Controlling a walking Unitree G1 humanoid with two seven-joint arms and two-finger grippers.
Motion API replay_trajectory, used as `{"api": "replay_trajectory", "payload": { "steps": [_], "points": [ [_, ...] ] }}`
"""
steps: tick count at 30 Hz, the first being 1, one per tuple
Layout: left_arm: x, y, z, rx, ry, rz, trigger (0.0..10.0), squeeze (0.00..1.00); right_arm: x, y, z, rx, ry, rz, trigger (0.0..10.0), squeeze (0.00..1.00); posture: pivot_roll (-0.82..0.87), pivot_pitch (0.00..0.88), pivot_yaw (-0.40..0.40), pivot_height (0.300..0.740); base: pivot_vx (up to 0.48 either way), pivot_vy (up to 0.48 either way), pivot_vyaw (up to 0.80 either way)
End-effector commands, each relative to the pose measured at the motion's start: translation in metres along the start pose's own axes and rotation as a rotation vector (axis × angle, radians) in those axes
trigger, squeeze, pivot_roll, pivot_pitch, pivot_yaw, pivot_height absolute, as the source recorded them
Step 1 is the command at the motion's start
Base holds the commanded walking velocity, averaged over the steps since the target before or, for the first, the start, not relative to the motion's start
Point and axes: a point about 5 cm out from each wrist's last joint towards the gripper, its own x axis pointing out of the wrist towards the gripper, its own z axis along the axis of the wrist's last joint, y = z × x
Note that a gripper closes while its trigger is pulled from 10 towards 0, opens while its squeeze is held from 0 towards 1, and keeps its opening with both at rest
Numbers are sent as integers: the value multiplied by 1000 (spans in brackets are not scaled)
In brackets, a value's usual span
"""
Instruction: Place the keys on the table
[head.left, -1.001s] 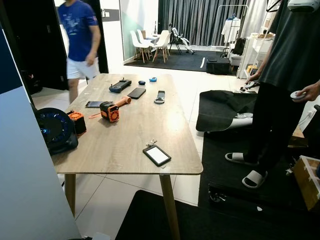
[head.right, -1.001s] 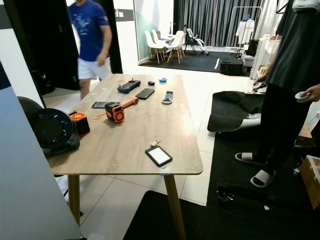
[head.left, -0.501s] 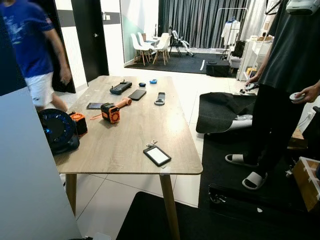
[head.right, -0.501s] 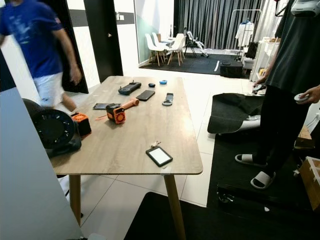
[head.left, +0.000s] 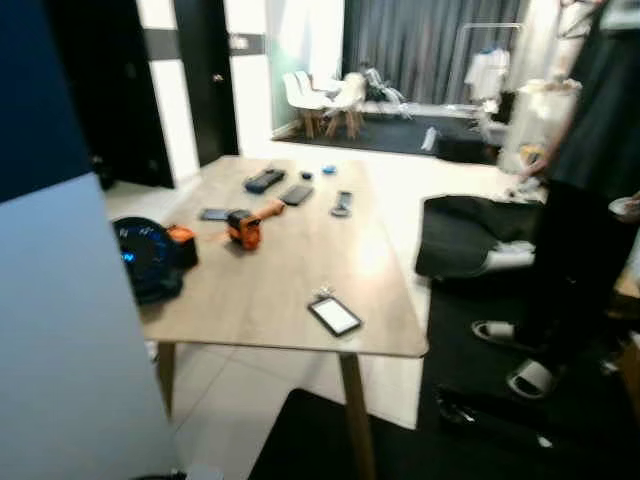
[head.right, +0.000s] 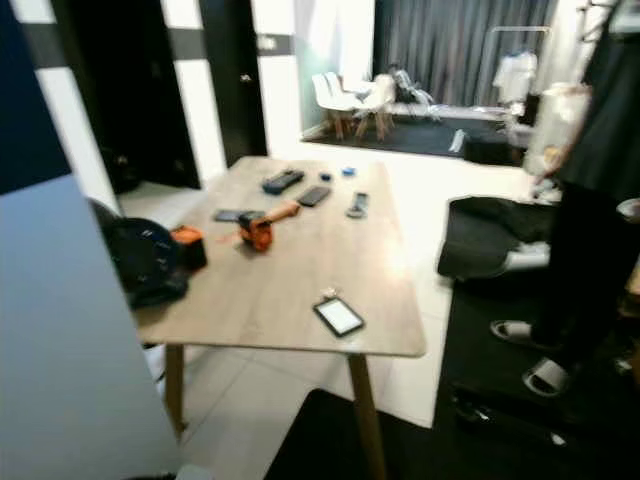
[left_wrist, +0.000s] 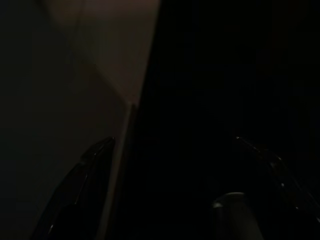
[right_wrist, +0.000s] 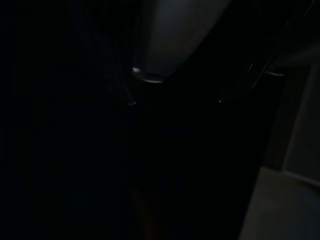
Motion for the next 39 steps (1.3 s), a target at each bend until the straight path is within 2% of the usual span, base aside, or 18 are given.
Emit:
{"api": "replay_trajectory", "payload": {
  "steps": [1,39],
  "points": [
    [-2,2,-4,12,14,-1,10000,0,1,2,2,-14,-10,6,10000,0,81,8,11,740,0,0,800],
    [-2,0,-6,7,27,-20,10000,0,1,5,1,-21,3,26,10000,0,86,1,6,740,0,0,800]
  ]
}}
